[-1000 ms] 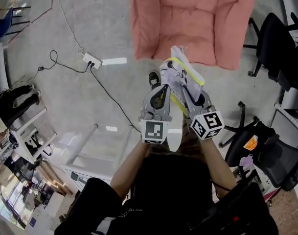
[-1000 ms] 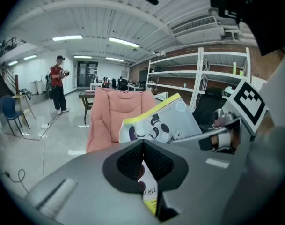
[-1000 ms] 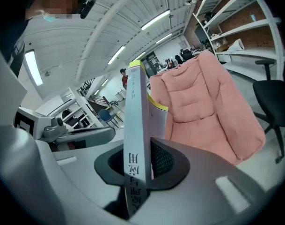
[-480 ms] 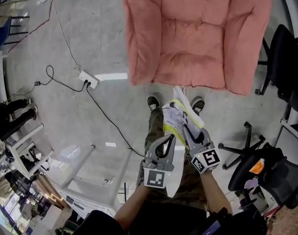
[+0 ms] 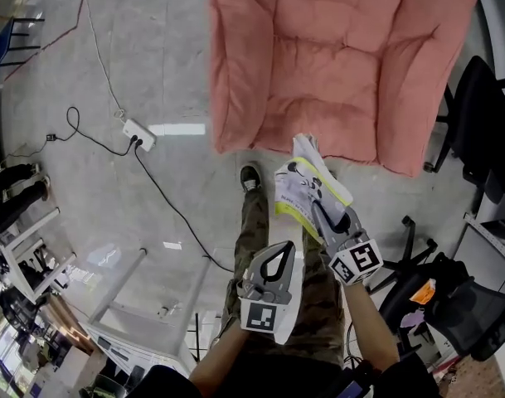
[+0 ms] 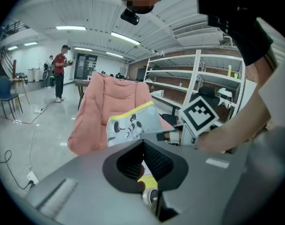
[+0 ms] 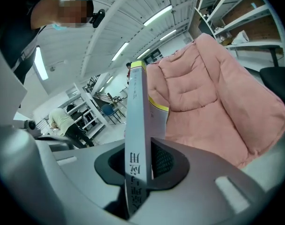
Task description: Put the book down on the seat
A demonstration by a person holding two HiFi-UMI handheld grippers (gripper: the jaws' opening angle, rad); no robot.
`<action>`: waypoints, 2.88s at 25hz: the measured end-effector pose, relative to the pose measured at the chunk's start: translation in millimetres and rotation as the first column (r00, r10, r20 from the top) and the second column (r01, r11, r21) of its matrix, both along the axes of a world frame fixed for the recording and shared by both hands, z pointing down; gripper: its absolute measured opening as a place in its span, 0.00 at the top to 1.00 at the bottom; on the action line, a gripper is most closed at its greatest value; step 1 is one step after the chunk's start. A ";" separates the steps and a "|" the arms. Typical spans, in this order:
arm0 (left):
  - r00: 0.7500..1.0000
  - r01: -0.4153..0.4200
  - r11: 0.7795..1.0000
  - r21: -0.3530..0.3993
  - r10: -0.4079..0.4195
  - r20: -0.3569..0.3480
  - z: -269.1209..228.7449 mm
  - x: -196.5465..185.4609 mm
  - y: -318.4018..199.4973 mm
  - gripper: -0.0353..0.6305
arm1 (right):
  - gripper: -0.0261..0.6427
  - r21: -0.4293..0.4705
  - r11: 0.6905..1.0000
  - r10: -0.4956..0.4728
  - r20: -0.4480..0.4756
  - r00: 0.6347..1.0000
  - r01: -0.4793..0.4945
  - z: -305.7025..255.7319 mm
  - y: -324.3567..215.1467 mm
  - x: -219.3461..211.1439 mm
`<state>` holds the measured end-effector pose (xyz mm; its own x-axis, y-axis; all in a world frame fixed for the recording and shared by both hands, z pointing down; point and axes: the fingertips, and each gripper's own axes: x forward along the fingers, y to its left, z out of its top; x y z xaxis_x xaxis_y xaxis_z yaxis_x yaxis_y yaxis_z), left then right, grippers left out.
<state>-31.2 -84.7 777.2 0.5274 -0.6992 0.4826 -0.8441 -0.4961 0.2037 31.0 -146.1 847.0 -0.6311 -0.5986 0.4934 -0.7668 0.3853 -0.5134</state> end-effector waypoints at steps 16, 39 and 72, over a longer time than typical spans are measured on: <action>0.996 0.075 0.997 -0.020 -0.076 -0.052 -3.5 -2.6 -26.6 0.94 | 0.83 0.160 0.966 -0.211 0.041 0.977 0.202 23.8 -248.2 -13.6; 0.991 0.118 0.988 -0.099 -0.124 -0.052 34.0 11.8 -45.1 0.94 | 0.78 -0.110 0.985 -0.166 -0.375 0.912 0.135 188.4 -381.2 76.3; 0.999 -0.027 1.000 -0.012 0.027 -0.018 -30.1 36.9 -73.0 0.94 | 0.75 0.006 0.998 -0.051 -0.417 0.907 0.059 57.0 -138.7 90.4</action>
<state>5.7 -157.7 747.1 0.5542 -0.6789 0.4817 -0.8268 -0.5157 0.2245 121.4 -284.8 904.0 -0.4028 -0.5801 0.7079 -0.8865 0.4396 -0.1442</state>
